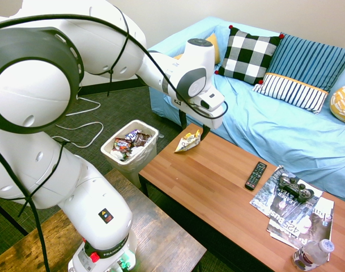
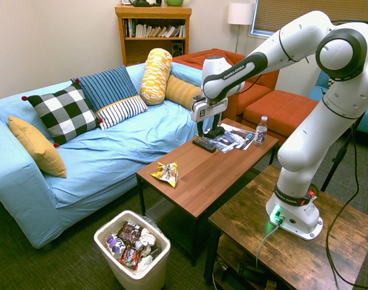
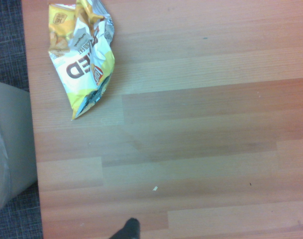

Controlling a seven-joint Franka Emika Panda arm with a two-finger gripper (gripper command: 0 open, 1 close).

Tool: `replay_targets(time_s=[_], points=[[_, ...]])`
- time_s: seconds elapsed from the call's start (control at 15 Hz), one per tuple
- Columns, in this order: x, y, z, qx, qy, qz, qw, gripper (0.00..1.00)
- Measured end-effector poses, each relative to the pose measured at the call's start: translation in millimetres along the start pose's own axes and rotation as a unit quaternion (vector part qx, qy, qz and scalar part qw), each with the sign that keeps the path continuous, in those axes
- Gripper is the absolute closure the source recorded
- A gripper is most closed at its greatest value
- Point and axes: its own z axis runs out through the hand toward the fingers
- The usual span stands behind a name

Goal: Throw the chip bag in the trash bin

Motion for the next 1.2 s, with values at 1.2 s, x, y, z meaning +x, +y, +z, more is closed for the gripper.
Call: replay_targets(time_s=[1.2], points=[[49.1, -155.3, 172.7, 0.02, -0.078, -0.034, 0.996, 0.0]])
